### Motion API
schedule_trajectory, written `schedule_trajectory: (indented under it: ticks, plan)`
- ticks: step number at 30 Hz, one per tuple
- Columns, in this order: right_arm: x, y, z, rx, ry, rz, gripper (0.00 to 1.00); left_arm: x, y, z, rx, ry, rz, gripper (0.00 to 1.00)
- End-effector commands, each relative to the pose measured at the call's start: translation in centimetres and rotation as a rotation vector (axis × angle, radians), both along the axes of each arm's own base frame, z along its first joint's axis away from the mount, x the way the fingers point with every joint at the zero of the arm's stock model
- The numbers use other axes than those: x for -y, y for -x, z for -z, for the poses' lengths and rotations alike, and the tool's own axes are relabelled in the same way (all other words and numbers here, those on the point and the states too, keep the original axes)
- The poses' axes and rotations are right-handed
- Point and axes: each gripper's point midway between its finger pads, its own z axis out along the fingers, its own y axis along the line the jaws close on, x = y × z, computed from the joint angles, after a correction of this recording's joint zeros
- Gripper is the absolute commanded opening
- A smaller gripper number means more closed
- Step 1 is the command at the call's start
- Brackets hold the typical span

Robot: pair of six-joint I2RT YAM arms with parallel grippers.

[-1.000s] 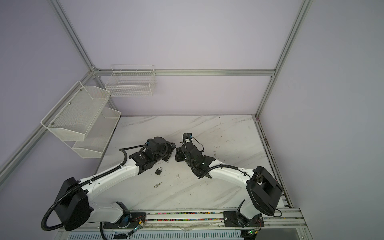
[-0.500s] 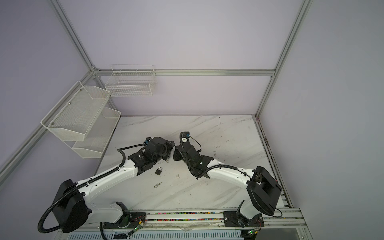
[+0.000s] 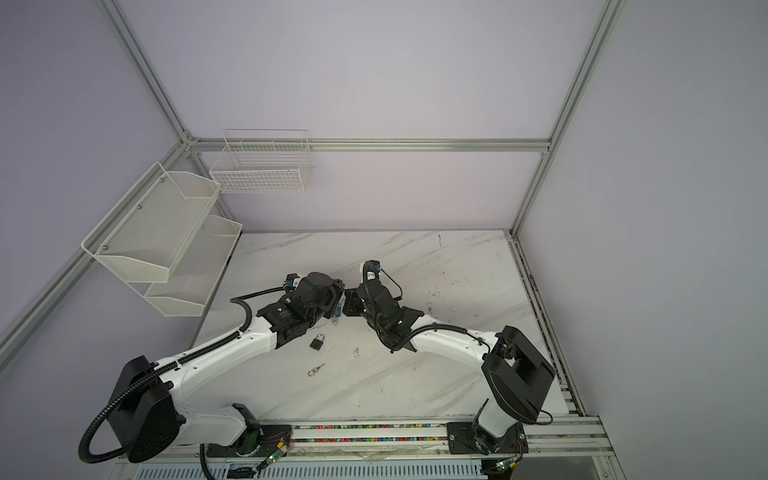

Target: Unlock with the key

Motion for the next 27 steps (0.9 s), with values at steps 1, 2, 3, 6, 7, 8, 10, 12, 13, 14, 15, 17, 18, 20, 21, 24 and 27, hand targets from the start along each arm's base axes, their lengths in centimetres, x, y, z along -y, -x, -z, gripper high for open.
schedule_trajectory:
  ticks: [1,2,3,6,7,8,10,12,13,14,15,17,18,20,21,24,27]
  plan:
    - [-2.5,-0.3,-7.3,0.034,-0.305,-0.065,0.0,6.7,2.5,-6.0,0.058,0.183,0.274,0.0]
    - [-2.3,-0.4,-7.8,0.04,-0.311,-0.061,0.0,6.8,2.6,-6.1,0.06,0.184,0.282,0.0]
    - [-2.1,-0.7,-7.9,0.054,-0.29,-0.047,0.0,6.8,2.6,-6.1,0.064,0.188,0.285,0.0]
    - [-1.1,-1.5,-7.7,0.124,-0.178,-0.001,0.0,6.8,2.8,-6.0,0.071,0.198,0.295,0.0]
    - [-0.7,-1.7,-7.4,0.152,-0.135,0.015,0.0,6.7,2.8,-6.1,0.072,0.2,0.295,0.0]
    - [-0.2,-2.0,-6.9,0.173,-0.084,0.04,0.0,6.6,2.8,-6.2,0.076,0.199,0.297,0.0]
    - [0.8,-2.5,-6.1,0.211,-0.003,0.081,0.0,6.5,2.9,-6.4,0.083,0.192,0.301,0.0]
    - [1.4,-2.9,-5.7,0.256,0.064,0.101,0.0,6.6,2.9,-6.7,0.091,0.185,0.315,0.0]
    - [1.6,-3.1,-5.6,0.276,0.084,0.106,0.0,6.7,2.9,-6.8,0.093,0.184,0.32,0.0]
    - [1.6,-3.2,-5.5,0.288,0.101,0.108,0.0,6.8,2.9,-6.8,0.093,0.178,0.324,0.0]
    - [1.7,-3.3,-5.5,0.297,0.111,0.112,0.0,6.7,2.9,-6.7,0.09,0.174,0.325,0.0]
    - [1.1,-3.3,-5.7,0.29,0.088,0.091,0.0,6.8,2.8,-6.7,0.088,0.17,0.325,0.0]
    - [0.2,-2.8,-6.3,0.274,0.034,0.056,0.0,6.9,2.7,-6.7,0.09,0.172,0.327,0.0]
    - [-1.1,-2.1,-7.5,0.233,-0.078,-0.007,0.0,7.0,2.6,-6.5,0.089,0.172,0.33,0.0]
    - [-1.9,-1.5,-8.2,0.204,-0.14,-0.044,0.0,7.0,2.5,-6.5,0.088,0.174,0.331,0.0]
    - [-2.2,-1.2,-8.8,0.152,-0.169,-0.054,0.0,7.0,2.3,-6.5,0.091,0.191,0.335,0.0]
    - [-0.8,-1.8,-7.0,0.146,-0.097,0.012,0.0,7.1,2.3,-6.7,0.097,0.198,0.337,0.0]
